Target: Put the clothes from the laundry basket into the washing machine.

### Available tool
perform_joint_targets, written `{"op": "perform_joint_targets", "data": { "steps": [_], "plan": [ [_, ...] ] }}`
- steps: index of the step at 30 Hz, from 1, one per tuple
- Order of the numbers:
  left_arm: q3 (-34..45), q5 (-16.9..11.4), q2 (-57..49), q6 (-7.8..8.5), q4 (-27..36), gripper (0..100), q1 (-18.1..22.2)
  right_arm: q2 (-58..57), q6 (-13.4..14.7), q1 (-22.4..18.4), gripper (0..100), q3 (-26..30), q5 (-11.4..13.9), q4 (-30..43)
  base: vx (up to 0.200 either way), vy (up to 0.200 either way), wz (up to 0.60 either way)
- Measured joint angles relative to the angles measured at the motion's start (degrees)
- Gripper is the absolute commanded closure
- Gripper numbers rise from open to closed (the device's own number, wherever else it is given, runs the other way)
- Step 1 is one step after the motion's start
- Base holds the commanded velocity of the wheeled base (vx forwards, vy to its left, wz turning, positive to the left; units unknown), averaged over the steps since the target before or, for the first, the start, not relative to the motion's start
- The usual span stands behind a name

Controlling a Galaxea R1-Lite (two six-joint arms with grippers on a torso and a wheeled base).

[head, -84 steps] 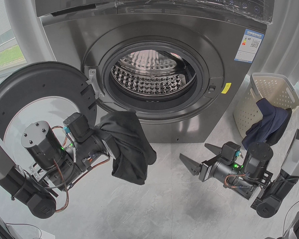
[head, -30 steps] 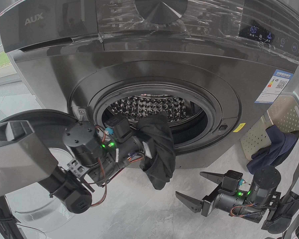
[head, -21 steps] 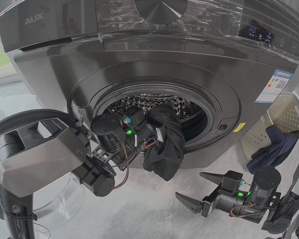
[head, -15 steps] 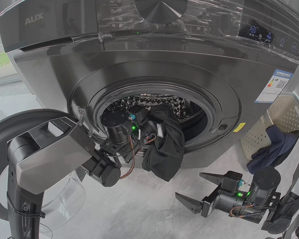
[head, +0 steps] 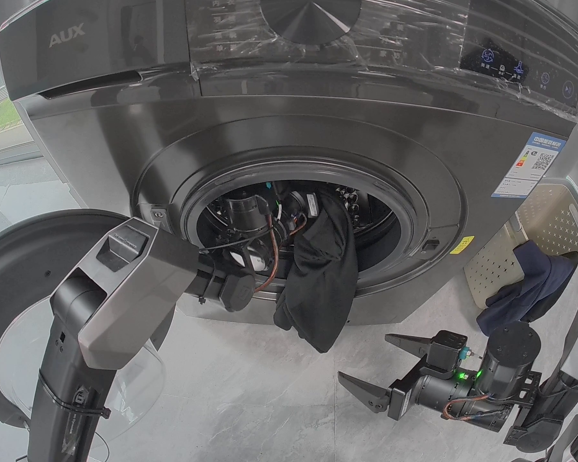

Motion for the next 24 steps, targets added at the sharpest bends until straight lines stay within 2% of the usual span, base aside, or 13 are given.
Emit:
{"op": "perform_joint_targets", "data": {
  "steps": [5,8,9,15,19,24],
  "plan": [
    [-10.28,2.47,2.91,-1.21,7.58,100,0.89,0.04,0.04,-0.06,0,0.00,0.00,0.01,0.000,0.000,0.00],
    [-12.98,3.21,4.16,-1.78,8.79,100,1.18,0.06,0.06,-0.13,0,0.00,0.00,0.04,0.000,0.000,0.00],
    [-13.23,3.40,4.46,-1.91,8.84,0,1.27,0.06,0.09,-0.13,0,0.00,0.00,0.01,0.000,0.000,0.00],
    [-10.83,3.75,5.10,-2.22,9.34,0,1.13,0.04,0.15,-0.15,0,0.04,0.00,0.00,0.000,0.000,0.00],
    [-5.84,3.67,3.99,-2.77,10.26,0,0.83,0.01,0.17,-0.26,0,0.11,0.00,0.00,0.000,0.000,0.00],
    [2.40,1.87,1.06,-3.88,11.17,0,-0.16,0.00,0.15,-0.26,0,0.09,-0.02,0.00,0.000,0.000,0.00]
  ]
}}
